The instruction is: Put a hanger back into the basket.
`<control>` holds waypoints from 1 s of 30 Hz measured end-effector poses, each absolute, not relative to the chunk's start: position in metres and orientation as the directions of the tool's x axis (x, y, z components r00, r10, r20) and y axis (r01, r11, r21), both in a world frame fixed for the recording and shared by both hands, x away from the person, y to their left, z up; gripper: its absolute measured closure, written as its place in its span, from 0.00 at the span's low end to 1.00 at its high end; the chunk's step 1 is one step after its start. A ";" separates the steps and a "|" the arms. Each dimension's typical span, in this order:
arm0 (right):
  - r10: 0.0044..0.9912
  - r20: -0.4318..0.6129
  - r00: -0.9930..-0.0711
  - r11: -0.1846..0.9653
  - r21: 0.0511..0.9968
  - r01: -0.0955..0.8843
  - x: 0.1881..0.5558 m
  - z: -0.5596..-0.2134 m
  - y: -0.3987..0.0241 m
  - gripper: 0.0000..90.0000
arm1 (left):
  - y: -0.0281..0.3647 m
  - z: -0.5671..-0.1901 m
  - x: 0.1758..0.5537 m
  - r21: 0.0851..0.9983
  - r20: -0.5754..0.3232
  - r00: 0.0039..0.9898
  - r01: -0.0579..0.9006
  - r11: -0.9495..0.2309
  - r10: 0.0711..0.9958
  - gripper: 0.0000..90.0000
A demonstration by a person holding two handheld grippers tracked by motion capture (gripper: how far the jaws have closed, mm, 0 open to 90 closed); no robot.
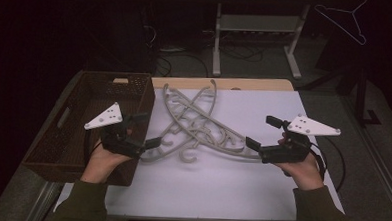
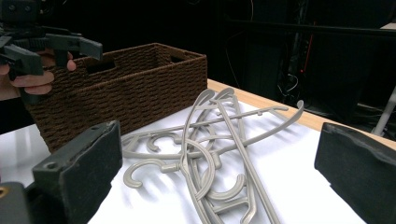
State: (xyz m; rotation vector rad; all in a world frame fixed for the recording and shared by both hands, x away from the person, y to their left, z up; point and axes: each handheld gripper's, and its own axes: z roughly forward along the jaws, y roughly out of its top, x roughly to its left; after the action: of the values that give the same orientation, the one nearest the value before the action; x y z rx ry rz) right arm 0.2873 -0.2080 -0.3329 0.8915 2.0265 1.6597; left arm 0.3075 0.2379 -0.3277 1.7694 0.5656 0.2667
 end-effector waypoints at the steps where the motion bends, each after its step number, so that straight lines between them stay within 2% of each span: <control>1: 0.674 0.110 -0.730 0.103 0.965 0.240 0.287 -0.333 -0.208 0.00 | 0.235 -0.328 0.307 0.952 -0.110 0.859 0.235 -0.194 0.501 0.00; 6: 0.667 0.108 -0.737 0.122 0.960 0.252 0.289 -0.334 -0.208 0.00 | 0.223 -0.330 0.307 0.937 -0.100 0.870 0.246 -0.249 0.483 0.00; 10: 0.656 0.096 -0.749 0.188 0.940 0.285 0.294 -0.338 -0.204 0.02 | 0.210 -0.333 0.307 0.925 -0.100 0.881 0.253 -0.283 0.462 0.00; 12: 0.649 0.101 -0.754 0.199 0.934 0.297 0.296 -0.339 -0.202 0.05 | 0.208 -0.334 0.306 0.924 -0.101 0.883 0.255 -0.287 0.459 0.00; 15: 0.622 0.109 -0.775 0.240 0.916 0.321 0.305 -0.344 -0.196 0.14 | 0.201 -0.337 0.303 0.919 -0.104 0.892 0.255 -0.300 0.439 0.00; 24: 0.562 0.125 -0.818 0.323 0.877 0.356 0.329 -0.356 -0.174 0.22 | 0.194 -0.347 0.303 0.910 -0.116 0.897 0.268 -0.317 0.427 0.00; 30: 0.524 0.122 -0.843 0.409 0.832 0.375 0.347 -0.376 -0.151 0.36 | 0.189 -0.358 0.305 0.897 -0.136 0.897 0.291 -0.332 0.420 0.00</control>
State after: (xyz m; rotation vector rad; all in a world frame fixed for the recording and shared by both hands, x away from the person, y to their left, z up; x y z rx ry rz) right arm 0.3472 -0.1506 -0.3759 0.8049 2.5018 1.4134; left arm 0.3048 0.1894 -0.3583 1.9383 0.5205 0.1440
